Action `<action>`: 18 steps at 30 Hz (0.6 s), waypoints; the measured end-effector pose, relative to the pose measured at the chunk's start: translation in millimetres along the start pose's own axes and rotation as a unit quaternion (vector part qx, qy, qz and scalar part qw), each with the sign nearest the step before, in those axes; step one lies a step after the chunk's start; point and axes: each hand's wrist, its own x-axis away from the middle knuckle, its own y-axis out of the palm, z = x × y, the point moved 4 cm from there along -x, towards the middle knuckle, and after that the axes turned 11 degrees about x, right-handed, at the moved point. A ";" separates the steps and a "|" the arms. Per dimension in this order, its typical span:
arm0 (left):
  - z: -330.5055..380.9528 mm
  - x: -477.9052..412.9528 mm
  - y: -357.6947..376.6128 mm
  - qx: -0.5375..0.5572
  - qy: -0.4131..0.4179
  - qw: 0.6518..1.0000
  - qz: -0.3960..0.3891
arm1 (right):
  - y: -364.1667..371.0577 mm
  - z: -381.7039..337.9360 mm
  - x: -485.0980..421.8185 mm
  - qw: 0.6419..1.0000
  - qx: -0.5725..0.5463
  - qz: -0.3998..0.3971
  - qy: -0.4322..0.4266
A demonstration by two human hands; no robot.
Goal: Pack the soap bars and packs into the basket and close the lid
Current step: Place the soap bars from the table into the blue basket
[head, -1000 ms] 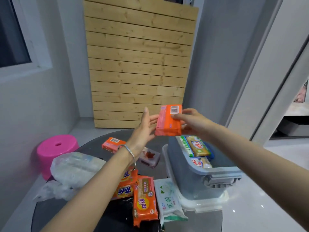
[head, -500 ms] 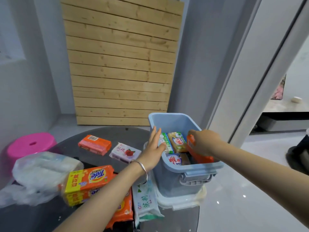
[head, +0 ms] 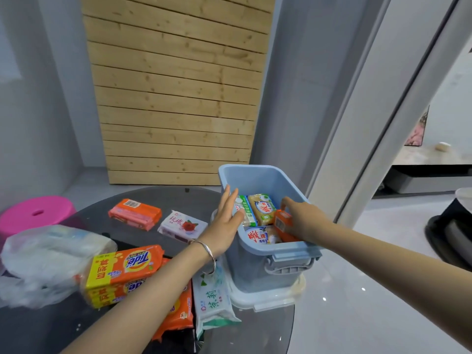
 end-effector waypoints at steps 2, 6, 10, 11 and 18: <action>1.6 0.6 0.9 -0.001 0.004 1.000 0.005 | -0.9 -1.8 1.6 1.000 -0.008 0.002 -0.004; 8.9 4.1 0.8 -0.021 0.000 1.000 0.008 | -7.0 -3.3 -2.8 0.993 0.038 -0.113 -0.017; 25.1 0.1 -5.7 -0.228 0.037 0.972 -0.029 | -30.5 2.6 -5.1 0.991 0.079 -0.094 -0.062; 33.1 -4.1 -4.5 -0.259 0.050 0.963 -0.050 | -38.0 10.2 -4.7 0.994 0.074 -0.038 -0.068; 51.3 -55.3 49.7 -0.271 -0.032 0.941 -0.198 | -17.3 45.0 8.3 0.912 -0.399 0.071 0.063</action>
